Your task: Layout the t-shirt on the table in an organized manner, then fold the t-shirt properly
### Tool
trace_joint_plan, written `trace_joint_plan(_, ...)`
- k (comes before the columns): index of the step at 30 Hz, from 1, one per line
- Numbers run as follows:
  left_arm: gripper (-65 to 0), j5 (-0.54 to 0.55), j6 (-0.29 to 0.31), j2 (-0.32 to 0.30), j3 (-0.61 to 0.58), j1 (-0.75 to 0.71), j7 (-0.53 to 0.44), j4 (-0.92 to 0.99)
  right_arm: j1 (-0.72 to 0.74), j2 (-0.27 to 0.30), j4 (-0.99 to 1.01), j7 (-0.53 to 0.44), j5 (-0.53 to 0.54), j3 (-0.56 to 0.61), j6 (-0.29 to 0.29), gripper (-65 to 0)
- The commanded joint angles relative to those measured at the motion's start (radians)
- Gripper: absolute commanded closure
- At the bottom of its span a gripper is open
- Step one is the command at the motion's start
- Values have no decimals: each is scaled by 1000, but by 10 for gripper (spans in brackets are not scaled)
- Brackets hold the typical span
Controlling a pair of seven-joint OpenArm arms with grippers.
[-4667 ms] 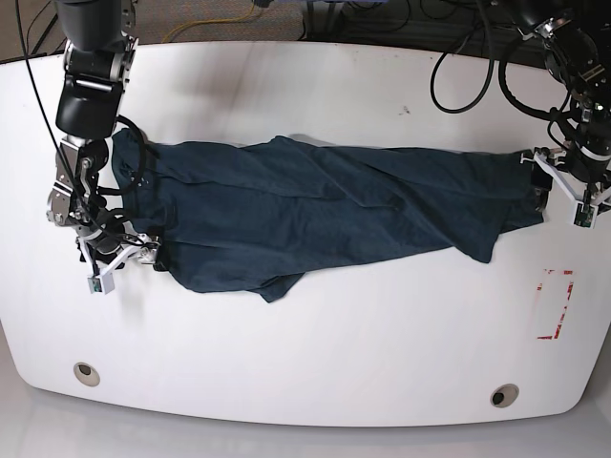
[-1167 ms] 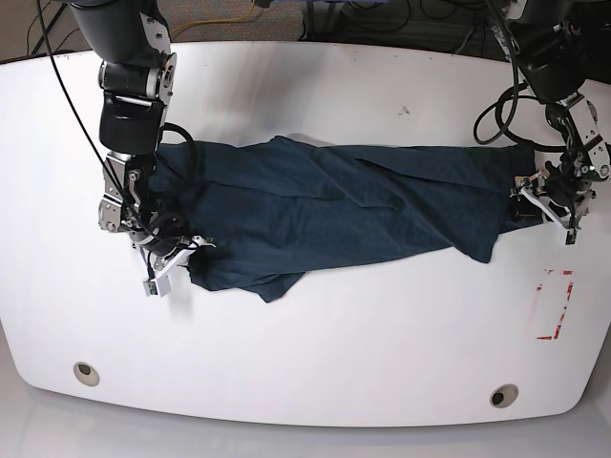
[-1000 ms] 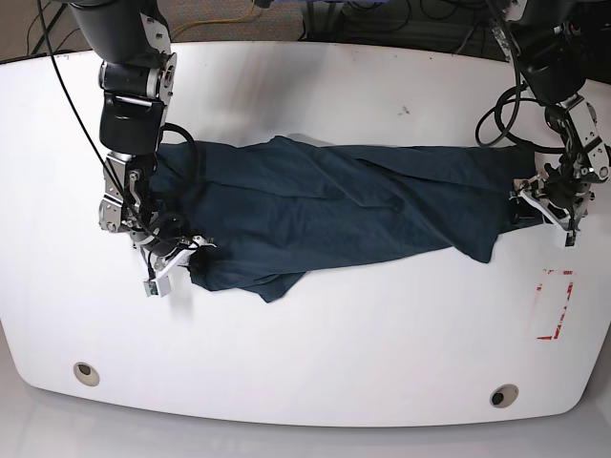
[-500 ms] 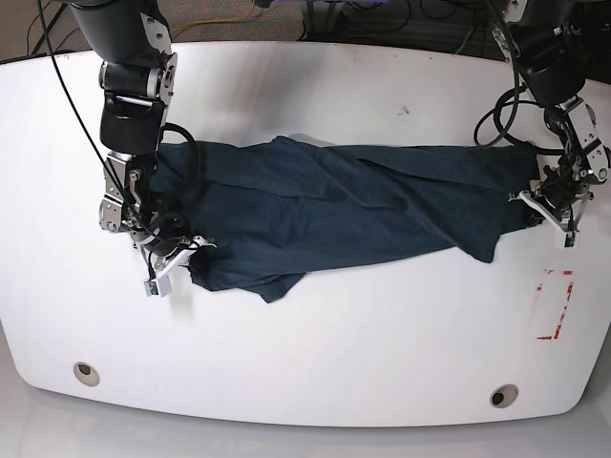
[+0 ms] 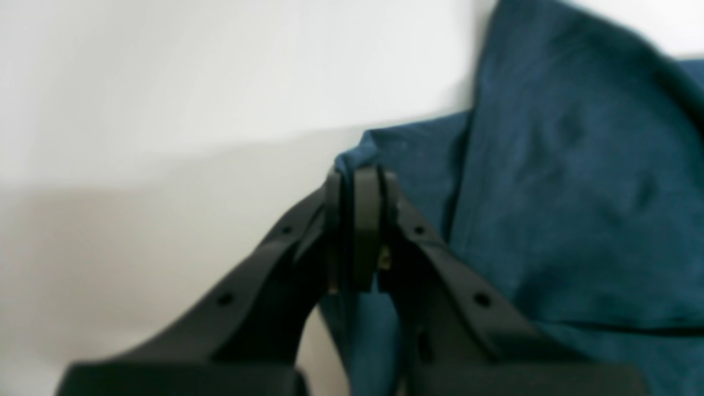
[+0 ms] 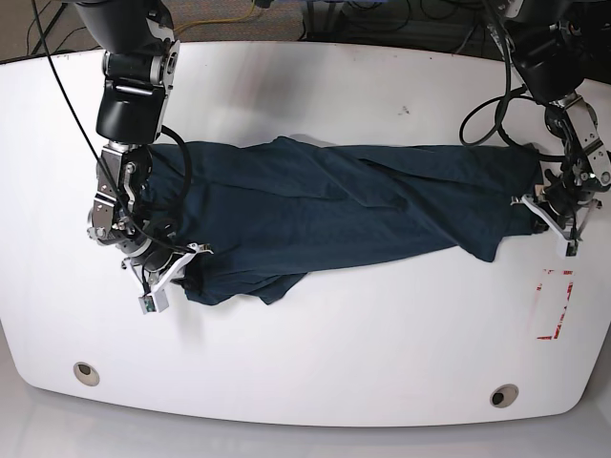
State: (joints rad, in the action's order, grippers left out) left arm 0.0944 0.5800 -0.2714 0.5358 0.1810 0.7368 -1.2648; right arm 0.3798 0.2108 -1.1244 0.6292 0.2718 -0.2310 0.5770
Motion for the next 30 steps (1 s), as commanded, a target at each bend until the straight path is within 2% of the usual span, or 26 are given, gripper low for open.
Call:
trace_joint_plan(1, 0, 14, -4, -21, 0, 27, -6, -83, 20, 17, -95, 4, 16, -5, 2, -2)
trace_joint_plan(10, 0, 14, -4, -21, -39, 48, 19, -296, 17, 34, -308, 111, 16, -32, 1, -2)
trace_joint_plan(14, 0, 14, -4, -24, -64, 96, 86, -396, 43, 40, -368, 125, 16, -38, 1, -2)
trace_joint_plan(19, 0, 14, -2, -22, -67, 226, 165, -487, 117, 77, -409, 154, 16, -37, 1, -2)
trace_joint_plan(25, 0, 14, -2, -30, -127, 446, 252, -502, 279, 105, -412, 215, 16, -38, 2, -2)
trace_joint_plan(30, 0, 14, -2, -45, -174, 624, 324, -504, 417, 160, -411, 252, 17, -34, 22, -2)
